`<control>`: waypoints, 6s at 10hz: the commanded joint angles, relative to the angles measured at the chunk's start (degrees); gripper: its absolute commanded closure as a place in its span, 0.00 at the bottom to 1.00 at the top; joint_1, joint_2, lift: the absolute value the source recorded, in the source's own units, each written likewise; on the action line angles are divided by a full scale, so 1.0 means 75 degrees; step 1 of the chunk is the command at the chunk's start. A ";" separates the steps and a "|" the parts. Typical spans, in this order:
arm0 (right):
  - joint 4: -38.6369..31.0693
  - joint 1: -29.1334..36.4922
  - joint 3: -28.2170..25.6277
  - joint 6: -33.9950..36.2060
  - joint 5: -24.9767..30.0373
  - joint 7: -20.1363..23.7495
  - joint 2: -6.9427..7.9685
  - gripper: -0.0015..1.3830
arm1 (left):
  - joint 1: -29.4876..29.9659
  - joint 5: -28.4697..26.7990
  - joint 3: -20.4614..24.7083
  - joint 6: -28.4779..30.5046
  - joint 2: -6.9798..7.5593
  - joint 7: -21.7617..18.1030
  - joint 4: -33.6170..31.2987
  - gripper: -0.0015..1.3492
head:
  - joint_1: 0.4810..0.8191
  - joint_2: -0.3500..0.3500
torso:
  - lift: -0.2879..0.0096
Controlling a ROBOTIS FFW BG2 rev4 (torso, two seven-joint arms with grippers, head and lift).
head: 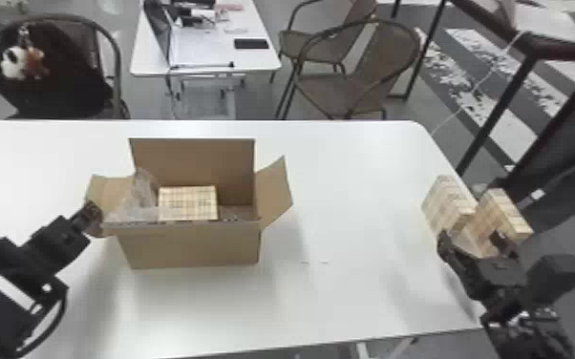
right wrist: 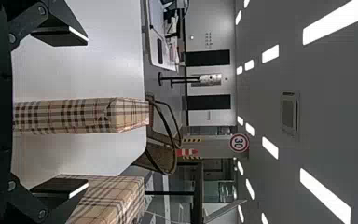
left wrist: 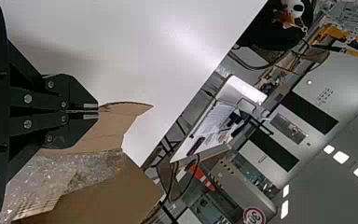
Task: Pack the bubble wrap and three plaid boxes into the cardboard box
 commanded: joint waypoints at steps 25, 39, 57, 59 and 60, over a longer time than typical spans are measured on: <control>-0.1301 -0.4780 0.3139 1.0577 -0.9501 -0.1542 -0.1525 0.70 | -0.0258 -0.0479 -0.0082 0.0258 -0.0020 -0.0081 0.0035 0.90 | 0.52 0.80 | 0.47; 0.2543 -0.6198 0.3982 0.9534 -0.6619 0.2923 -0.0752 0.19 | -0.0364 -0.0361 -0.0317 0.0211 -0.0020 -0.0023 0.0199 0.90 | 0.59 0.90 | 0.47; -0.3152 0.2064 -0.1549 0.1331 0.0249 -0.0042 0.0755 0.33 | -0.0001 -0.0092 -0.0070 -0.0094 -0.0020 -0.0105 0.0164 0.90 | 0.63 0.30 | 0.47; -0.2332 0.1396 -0.2194 0.1214 0.0167 -0.0170 0.0755 0.36 | -0.0001 -0.0092 -0.0082 -0.0094 -0.0020 -0.0105 0.0164 0.90 | 0.63 0.18 | 0.47; -0.1922 0.1091 -0.2240 0.1214 -0.0009 -0.0100 0.0755 0.36 | -0.0001 -0.0092 -0.0094 -0.0094 -0.0020 -0.0105 0.0164 0.90 | 0.63 0.13 | 0.47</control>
